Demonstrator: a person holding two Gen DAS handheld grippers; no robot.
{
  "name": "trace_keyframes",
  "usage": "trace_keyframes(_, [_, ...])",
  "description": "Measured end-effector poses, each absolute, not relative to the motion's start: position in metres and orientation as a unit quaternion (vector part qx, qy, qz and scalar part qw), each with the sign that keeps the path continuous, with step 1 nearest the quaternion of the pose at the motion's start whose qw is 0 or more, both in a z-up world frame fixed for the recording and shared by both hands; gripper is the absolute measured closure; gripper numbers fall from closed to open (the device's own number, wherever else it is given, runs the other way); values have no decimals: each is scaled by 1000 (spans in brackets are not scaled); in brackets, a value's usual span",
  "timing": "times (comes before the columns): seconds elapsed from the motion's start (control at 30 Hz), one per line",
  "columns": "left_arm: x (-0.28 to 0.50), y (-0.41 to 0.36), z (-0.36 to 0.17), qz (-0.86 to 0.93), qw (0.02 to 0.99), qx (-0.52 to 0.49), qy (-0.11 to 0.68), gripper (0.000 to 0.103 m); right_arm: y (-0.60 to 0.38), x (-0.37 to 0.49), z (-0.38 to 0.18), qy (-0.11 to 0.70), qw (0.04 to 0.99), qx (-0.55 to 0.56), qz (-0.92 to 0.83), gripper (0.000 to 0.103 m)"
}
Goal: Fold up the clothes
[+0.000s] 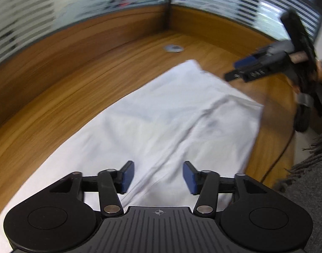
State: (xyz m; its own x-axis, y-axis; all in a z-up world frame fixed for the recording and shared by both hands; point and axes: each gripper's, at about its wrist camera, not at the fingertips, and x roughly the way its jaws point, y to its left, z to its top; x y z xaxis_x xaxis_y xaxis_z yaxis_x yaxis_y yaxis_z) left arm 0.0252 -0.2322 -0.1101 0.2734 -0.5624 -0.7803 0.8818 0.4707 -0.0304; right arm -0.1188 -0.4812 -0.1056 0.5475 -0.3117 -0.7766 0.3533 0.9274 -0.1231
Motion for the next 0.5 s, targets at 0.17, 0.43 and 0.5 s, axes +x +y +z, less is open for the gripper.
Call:
trace_keyframes(0.17, [23, -295, -108, -476, 764, 240, 364, 42, -508, -136, -110, 447, 880, 22, -161, 35])
trace_keyframes(0.43, [24, -411, -124, -492, 738, 291, 358, 41, -532, -158, -127, 451, 889, -8, -71, 34])
trace_keyframes(0.5, [22, -426, -136, -497, 722, 309, 368, 41, -533, -161, -130, 456, 888, -22, -59, 34])
